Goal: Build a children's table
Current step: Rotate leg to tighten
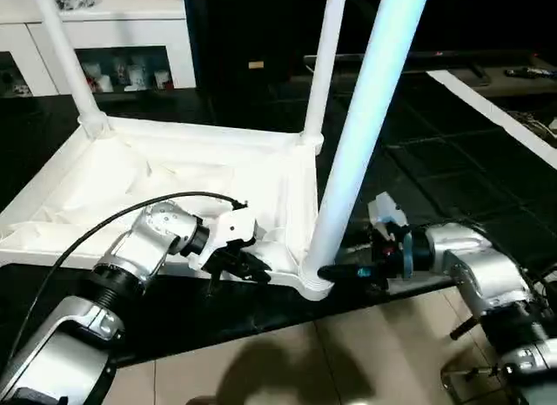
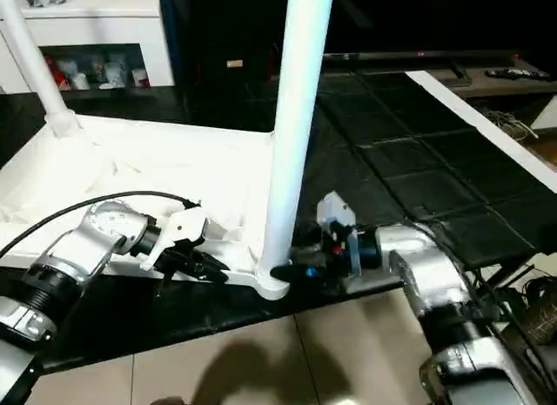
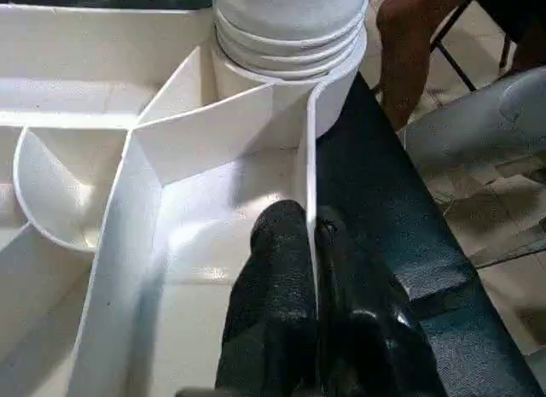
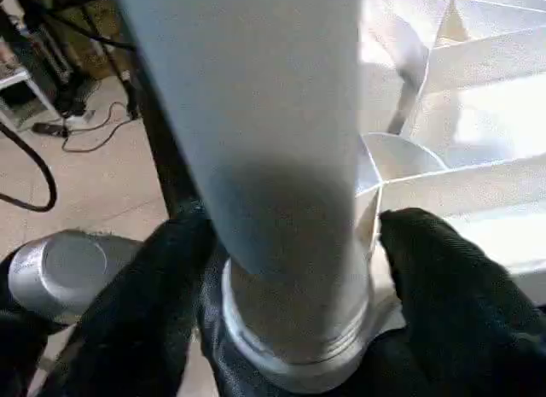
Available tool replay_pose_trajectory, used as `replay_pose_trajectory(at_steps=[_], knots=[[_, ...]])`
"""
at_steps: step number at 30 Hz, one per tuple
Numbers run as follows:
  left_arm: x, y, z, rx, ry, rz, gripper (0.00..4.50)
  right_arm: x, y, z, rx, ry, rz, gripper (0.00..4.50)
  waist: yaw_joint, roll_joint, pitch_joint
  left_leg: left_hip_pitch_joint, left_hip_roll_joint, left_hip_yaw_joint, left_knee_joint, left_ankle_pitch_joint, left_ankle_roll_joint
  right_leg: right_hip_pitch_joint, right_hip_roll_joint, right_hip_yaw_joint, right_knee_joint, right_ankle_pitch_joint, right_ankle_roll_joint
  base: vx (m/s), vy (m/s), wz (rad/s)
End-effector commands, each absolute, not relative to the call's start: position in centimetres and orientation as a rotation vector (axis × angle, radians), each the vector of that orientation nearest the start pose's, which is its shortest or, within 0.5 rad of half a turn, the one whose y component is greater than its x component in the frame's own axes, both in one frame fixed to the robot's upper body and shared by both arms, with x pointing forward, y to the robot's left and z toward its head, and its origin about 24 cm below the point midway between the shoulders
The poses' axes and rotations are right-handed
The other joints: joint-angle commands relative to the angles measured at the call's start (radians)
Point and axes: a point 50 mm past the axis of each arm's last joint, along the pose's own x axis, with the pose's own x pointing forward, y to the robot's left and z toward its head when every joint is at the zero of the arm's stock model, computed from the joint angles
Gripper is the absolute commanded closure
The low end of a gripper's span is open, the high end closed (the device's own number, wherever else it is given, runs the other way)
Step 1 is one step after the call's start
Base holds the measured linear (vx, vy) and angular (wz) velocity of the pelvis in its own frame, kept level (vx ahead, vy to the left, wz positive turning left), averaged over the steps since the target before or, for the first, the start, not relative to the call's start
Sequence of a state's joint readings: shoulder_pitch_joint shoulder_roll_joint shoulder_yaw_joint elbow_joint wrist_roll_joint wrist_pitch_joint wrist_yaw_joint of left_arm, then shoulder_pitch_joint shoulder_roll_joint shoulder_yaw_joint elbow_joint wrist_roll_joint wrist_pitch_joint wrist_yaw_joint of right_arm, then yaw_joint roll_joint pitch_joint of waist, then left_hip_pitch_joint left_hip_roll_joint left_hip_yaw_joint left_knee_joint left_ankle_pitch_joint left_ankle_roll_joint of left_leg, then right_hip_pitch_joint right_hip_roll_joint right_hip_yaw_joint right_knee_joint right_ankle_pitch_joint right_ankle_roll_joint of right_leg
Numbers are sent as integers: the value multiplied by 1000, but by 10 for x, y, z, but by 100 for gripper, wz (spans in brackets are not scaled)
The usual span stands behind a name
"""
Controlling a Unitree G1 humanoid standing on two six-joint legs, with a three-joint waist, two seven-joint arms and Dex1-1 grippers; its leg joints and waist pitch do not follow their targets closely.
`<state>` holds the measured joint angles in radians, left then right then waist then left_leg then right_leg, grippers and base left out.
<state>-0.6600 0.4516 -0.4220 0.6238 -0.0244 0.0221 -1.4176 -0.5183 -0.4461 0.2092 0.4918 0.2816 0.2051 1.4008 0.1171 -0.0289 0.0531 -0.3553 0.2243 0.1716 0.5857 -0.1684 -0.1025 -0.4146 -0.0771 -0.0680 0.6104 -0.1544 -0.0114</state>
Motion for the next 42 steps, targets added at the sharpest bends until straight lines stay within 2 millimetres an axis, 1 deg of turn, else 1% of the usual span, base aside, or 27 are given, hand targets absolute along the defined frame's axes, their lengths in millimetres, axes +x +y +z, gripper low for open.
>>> replay_pose_trajectory(at_steps=[1, 2, 4, 8, 10, 12, 18, 19, 21, 22, 24, 25, 26, 27, 28, 29, 30, 31, 32, 33, 34, 36, 37, 38, 40, 41, 42], knots=[[306, 129, 59, 521, 513, -1657, 450, 303, -155, 69, -75, 367, 1496, 161, 1, 8, -68, 7, 6, 6, -67, -292, 12, 52, -52, 35, -76, -327, -199, 0, 0, 0], [306, 129, 59, 521, 513, -1657, 450, 303, -155, 69, -75, 367, 1496, 161, 2, 8, -69, 6, 6, 6, -66, -284, 14, 54, -52, 35, -74, -306, -207, 0, 0, 0], [308, 129, 59, 533, 515, -1648, 450, 305, -154, 69, -69, 374, 1516, 182, 2, 5, -69, 4, 5, 7, -66, -278, 18, 56, -51, 34, -72, -290, -213, 0, 0, 0], [308, 129, 59, 535, 515, -1640, 450, 305, -152, 69, -54, 372, 1547, 209, 4, 8, -68, 5, 6, 6, -67, -292, 16, 54, -52, 34, -75, -321, -208, 0, 0, 0], [309, 130, 58, 536, 516, -1638, 450, 305, -151, 69, -46, 370, 1557, 216, 4, 7, -68, 5, 6, 5, -67, -290, 15, 55, -52, 34, -75, -322, -206, 0, 0, 0], [309, 130, 58, 536, 516, -1634, 450, 306, -150, 69, -36, 370, 1567, 235, 4, 12, -68, 7, 6, 5, -68, -303, 12, 53, -53, 33, -77, -341, -202, 0, 0, 0], [314, 130, 57, 511, 534, -1570, 450, 303, -149, 67, -17, 367, 1574, 244, 5, 10, -66, 8, 5, 5, -68, -313, 10, 53, -51, 34, -80, -355, -198, 0, 0, 0], [324, 125, 60, 446, 505, -1453, 450, 303, -148, 63, 0, 344, 1504, 245, 8, 8, -65, 9, 5, 5, -68, -311, 11, 51, -52, 33, -82, -369, -195, 0, 0, 0], [327, 123, 62, 429, 493, -1419, 450, 304, -147, 62, 4, 336, 1477, 246, 8, 7, -64, 12, 4, 7, -67, -316, 9, 47, -52, 35, -83, -382, -190, 0, 0, 0], [332, 120, 65, 399, 473, -1362, 450, 305, -144, 59, 7, 330, 1423, 247, 8, 4, -64, 8, 2, 5, -69, -315, 6, 52, -52, 33, -83, -397, -182, 0, 0, 0], [338, 115, 70, 342, 453, -1295, 450, 309, -140, 54, 4, 334, 1321, 250, 4, 4, -64, 9, -1, 2, -70, -312, -1, 51, -54, 32, -88, -434, -159, 0, 0, 0], [343, 110, 73, 298, 440, -1240, 450, 313, -134, 51, 17, 326, 1228, 251, 2, 7, -64, 7, -2, 1, -70, -312, -3, 52, -54, 31, -88, -438, -155, 0, 0, 0], [348, 105, 76, 259, 429, -1186, 450, 318, -127, 48, 38, 320, 1136, 251, -7, 4, -64, 1, -5, -1, -71, -303, -10, 55, -53, 30, -88, -441, -147, 0, 0, 0], [350, 101, 77, 241, 423, -1154, 450, 321, -122, 47, 55, 321, 1084, 252, -11, 6, -65, 0, -6, -2, -72, -298, -13, 57, -53, 29, -86, -440, -144, 0, 0, 0], [355, 91, 79, 216, 415, -1099, 450, 328, -109, 44, 94, 324, 965, 253, -20, 10, -64, -1, -8, -3, -72, -293, -21, 54, -52, 28, -87, -450, -139, 0, 0, 0], [355, 90, 79, 215, 416, -1096, 450, 328, -108, 44, 96, 325, 955, 254, -31, 4, -68, -4, -12, -3, -69, -286, -21, 57, -53, 26, -90, -461, -130, 0, 0, 0], [355, 87, 79, 213, 416, -1087, 450, 330, -104, 44, 104, 328, 926, 254, -30, 3, -71, -6, -12, -4, -69, -268, -19, 61, -54, 26, -89, -449, -129, 0, 0, 0], [357, 84, 79, 215, 415, -1065, 450, 333, -98, 44, 114, 332, 892, 255, -34, 8, -72, -6, -13, 0, -66, -246, -7, 57, -50, 30, -89, -403, -140, 0, 0, 0], [358, 75, 78, 212, 413, -1022, 450, 340, -87, 44, 125, 332, 811, 255, -36, 14, -73, -5, -14, 2, -65, -239, 2, 56, -49, 30, -87, -370, -154, 0, 0, 0], [358, 75, 78, 212, 413, -1022, 450, 340, -87, 44, 125, 332, 811, 255, -41, 13, -73, -7, -14, 4, -64, -232, 4, 55, -48, 32, -86, -352, -161, 0, 0, 0], [359, 70, 77, 210, 413, -1004, 450, 343, -80, 45, 116, 333, 774, 255, -42, 12, -75, -5, -14, 5, -63, -218, 14, 59, -47, 30, -84, -317, -174, 0, 0, 0], [358, 63, 76, 220, 411, -1007, 450, 345, -70, 48, 87, 301, 774, 255, -41, 15, -75, -6, -12, 6, -64, -201, 18, 58, -48, 31, -81, -278, -187, 0, 0, 0], [358, 62, 76, 220, 410, -1007, 450, 345, -68, 49, 84, 292, 786, 255, -43, 15, -75, -7, -13, 6, -63, -195, 23, 61, -48, 30, -80, -263, -192, 0, 0, 0], [357, 63, 77, 221, 410, -1014, 450, 343, -66, 50, 84, 272, 816, 199, -41, 16, -77, -7, -13, 7, -63, -186, 32, 63, -48, 31, -78, -240, -196, 0, 0, 0], [357, 67, 76, 245, 414, -1023, 450, 342, -69, 49, 78, 262, 822, 179, -40, 16, -76, -8, -11, 8, -64, -181, 45, 64, -47, 32, -75, -209, -206, 0, 0, 0], [357, 67, 76, 245, 414, -1023, 450, 342, -69, 49, 78, 262, 822, 179, -40, 17, -76, -8, -11, 7, -64, -181, 46, 65, -48, 32, -74, -208, -208, 0, 0, 0], [357, 71, 75, 263, 413, -1032, 450, 341, -73, 48, 66, 258, 828, 165, -40, 16, -75, -8, -11, 7, -64, -184, 47, 65, -48, 32, -76, -211, -208, 0, 0, 0]])
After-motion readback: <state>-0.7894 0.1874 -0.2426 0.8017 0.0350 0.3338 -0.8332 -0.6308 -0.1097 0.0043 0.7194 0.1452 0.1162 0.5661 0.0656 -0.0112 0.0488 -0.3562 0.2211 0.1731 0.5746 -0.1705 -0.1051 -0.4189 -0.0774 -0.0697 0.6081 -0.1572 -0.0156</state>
